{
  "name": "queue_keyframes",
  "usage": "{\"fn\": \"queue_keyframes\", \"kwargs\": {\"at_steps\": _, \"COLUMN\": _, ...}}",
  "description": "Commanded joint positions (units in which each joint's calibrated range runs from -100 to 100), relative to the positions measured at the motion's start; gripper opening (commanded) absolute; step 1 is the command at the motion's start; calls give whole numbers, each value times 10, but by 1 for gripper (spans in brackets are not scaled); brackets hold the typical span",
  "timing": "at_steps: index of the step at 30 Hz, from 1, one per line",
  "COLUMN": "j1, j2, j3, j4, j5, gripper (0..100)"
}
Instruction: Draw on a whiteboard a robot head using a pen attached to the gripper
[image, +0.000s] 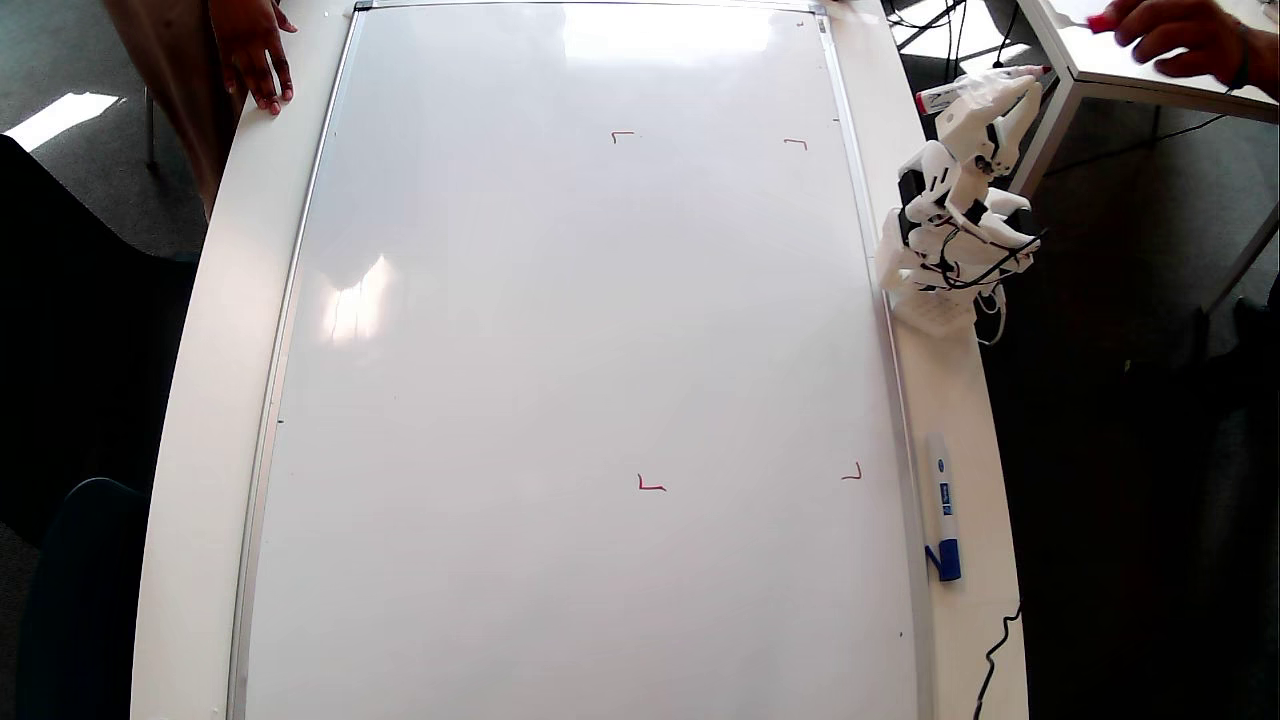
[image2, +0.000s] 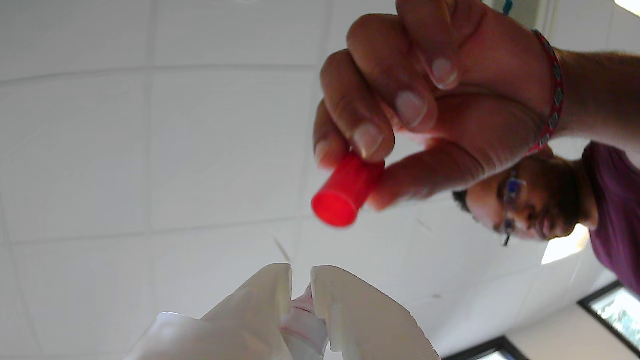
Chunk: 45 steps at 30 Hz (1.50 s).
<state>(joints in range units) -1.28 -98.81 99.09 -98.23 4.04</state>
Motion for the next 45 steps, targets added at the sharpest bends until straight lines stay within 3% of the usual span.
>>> {"fn": "queue_keyframes", "kwargs": {"at_steps": 1, "j1": 2, "j2": 2, "j3": 3, "j4": -4, "j5": 0, "gripper": 1}}
{"fn": "queue_keyframes", "kwargs": {"at_steps": 45, "j1": 2, "j2": 17, "j3": -44, "j4": 28, "j5": -3, "gripper": 1}}
